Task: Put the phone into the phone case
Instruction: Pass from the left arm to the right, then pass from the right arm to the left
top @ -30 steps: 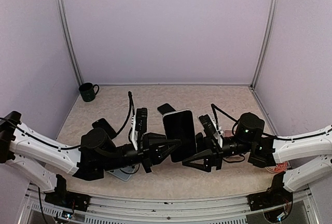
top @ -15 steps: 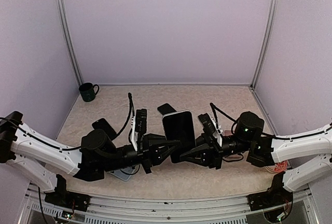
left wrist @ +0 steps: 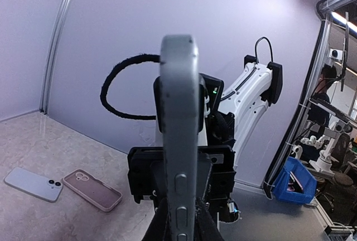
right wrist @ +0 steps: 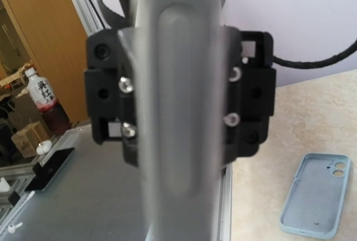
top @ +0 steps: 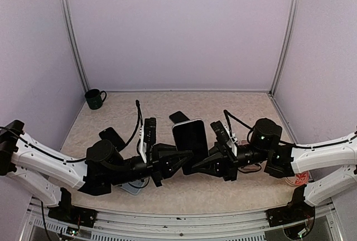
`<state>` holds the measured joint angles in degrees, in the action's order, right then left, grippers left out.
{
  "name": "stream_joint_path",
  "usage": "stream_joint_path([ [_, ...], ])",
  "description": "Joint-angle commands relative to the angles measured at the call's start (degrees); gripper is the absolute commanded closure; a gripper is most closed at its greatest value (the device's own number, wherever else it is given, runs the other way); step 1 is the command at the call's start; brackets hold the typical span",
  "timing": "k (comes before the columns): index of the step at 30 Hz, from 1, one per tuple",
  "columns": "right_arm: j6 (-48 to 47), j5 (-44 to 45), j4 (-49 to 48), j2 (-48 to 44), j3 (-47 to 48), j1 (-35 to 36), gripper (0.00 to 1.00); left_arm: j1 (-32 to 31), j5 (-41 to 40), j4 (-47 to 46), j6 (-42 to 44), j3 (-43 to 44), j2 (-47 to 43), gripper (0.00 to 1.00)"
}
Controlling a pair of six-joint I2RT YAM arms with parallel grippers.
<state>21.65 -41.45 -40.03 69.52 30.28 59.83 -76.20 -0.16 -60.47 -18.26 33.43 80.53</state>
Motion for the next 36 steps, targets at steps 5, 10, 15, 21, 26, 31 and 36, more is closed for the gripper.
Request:
stream_joint_path([
  [5, -4.1, -1.0, 6.1, -1.4, 4.7, 0.4, 1.00, 0.7, -2.8, 1.2, 2.7, 0.8, -3.9, 0.54],
  [10, -4.2, -0.5, 8.3, -3.2, 4.5, 0.4, 1.00, 1.0, -2.9, 2.2, 3.0, 0.9, -5.0, 0.33],
  [15, -4.9, -0.1, 10.0, -4.3, 4.6, 0.4, 1.00, 1.1, -3.5, 2.6, 2.9, 0.4, -5.7, 0.23],
  [21, -5.3, -0.2, 10.4, -3.8, 5.2, 0.4, 1.00, 1.0, -3.8, 3.0, 2.7, 0.0, -6.3, 0.15],
  [26, -5.3, -0.5, 10.7, -3.5, 5.3, 0.4, 1.00, 1.0, -4.1, 2.8, 3.0, -0.3, -6.9, 0.12],
  [31, -5.4, -0.3, 11.2, -3.9, 5.1, 0.4, 1.00, 1.0, -4.2, 2.9, 3.2, -0.1, -6.8, 0.10],
  [36, -5.6, -0.1, 11.6, -4.0, 5.0, 0.4, 1.00, 1.0, -4.1, 3.0, 3.4, 0.0, -6.7, 0.09],
])
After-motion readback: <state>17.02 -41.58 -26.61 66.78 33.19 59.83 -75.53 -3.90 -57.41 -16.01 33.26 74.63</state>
